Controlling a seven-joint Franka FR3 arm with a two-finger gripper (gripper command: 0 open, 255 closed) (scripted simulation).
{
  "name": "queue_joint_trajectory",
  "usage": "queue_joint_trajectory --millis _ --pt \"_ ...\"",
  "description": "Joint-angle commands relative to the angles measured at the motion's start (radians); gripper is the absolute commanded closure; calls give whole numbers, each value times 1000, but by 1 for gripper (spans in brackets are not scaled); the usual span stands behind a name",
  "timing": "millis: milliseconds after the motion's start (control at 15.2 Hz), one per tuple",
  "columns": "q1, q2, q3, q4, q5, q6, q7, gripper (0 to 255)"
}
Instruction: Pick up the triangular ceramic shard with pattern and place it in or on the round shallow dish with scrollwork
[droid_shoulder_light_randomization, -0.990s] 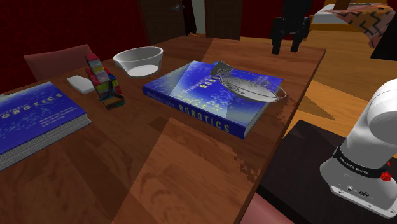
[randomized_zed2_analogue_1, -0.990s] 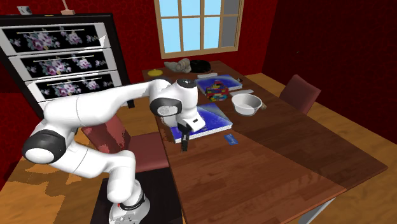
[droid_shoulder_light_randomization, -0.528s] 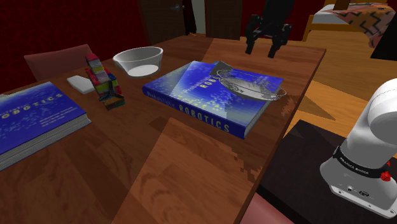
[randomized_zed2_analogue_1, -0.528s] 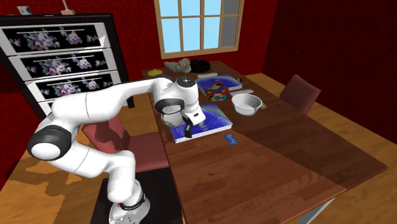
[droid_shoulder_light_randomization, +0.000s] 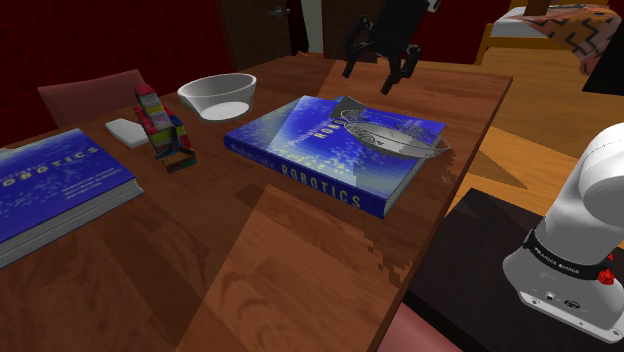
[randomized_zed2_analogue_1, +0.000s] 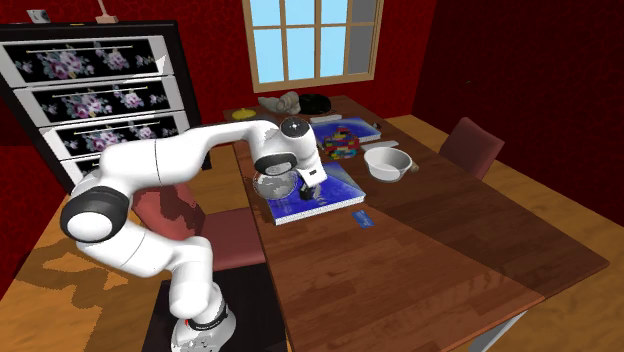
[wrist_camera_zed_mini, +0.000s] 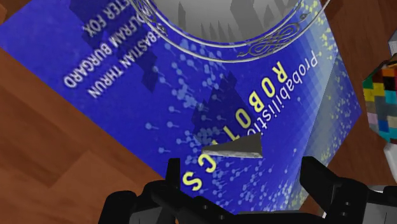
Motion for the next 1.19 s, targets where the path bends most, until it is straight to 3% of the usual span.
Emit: queue_joint_trajectory --millis 0,330,858,924,1122 --pt "3 17 11 -7 11 34 3 0" --pt "10 43 33 -40 28 97 -3 0" --pt "10 43 33 -40 28 97 -3 0" --pt "10 43 33 -40 28 97 -3 255" --pt "10 43 33 -40 28 97 -3 255"
